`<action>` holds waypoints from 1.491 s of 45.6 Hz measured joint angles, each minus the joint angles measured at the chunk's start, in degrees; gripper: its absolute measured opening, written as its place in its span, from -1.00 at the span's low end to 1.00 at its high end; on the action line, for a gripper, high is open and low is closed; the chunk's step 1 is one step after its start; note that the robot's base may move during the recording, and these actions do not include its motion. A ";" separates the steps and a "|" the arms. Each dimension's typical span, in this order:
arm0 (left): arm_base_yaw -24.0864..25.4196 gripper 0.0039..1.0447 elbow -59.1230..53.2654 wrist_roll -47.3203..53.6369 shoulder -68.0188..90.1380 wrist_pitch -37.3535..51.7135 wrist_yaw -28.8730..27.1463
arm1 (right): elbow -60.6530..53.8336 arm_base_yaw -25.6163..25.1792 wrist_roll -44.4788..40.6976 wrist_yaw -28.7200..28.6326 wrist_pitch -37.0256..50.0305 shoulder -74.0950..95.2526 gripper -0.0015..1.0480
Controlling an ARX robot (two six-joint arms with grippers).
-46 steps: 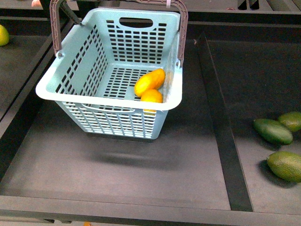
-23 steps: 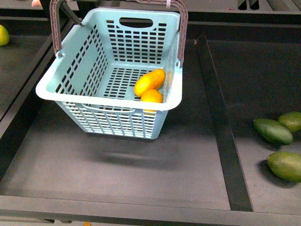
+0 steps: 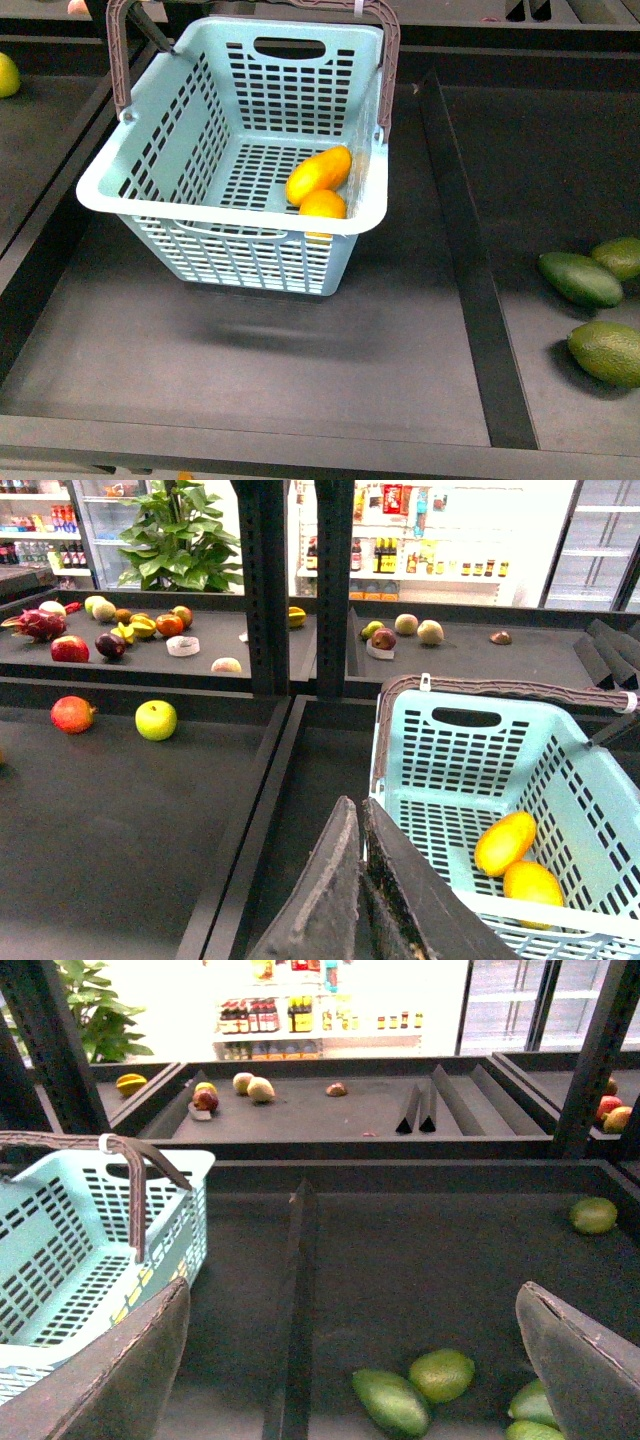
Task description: Pick lemon and mango into basket
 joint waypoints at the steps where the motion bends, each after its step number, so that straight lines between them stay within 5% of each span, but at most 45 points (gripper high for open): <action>1: 0.00 -0.94 0.00 0.00 -0.39 -0.42 0.00 | 0.00 0.00 0.00 0.00 0.00 0.00 0.83; 22: 0.00 -0.94 0.02 0.02 -8.48 -8.55 0.00 | 0.00 0.00 0.00 0.00 0.00 0.00 0.83; 26: 0.00 -0.94 0.02 0.02 -16.76 -17.79 0.00 | 0.00 0.00 0.00 0.00 0.00 0.00 0.83; 51: 0.00 -0.94 0.02 0.02 -17.92 -18.23 0.00 | 0.00 0.00 0.00 0.00 0.00 -0.02 0.83; 68: 0.00 0.27 0.02 0.02 -17.92 -18.25 0.00 | 0.00 0.00 0.00 0.00 0.00 -0.02 0.83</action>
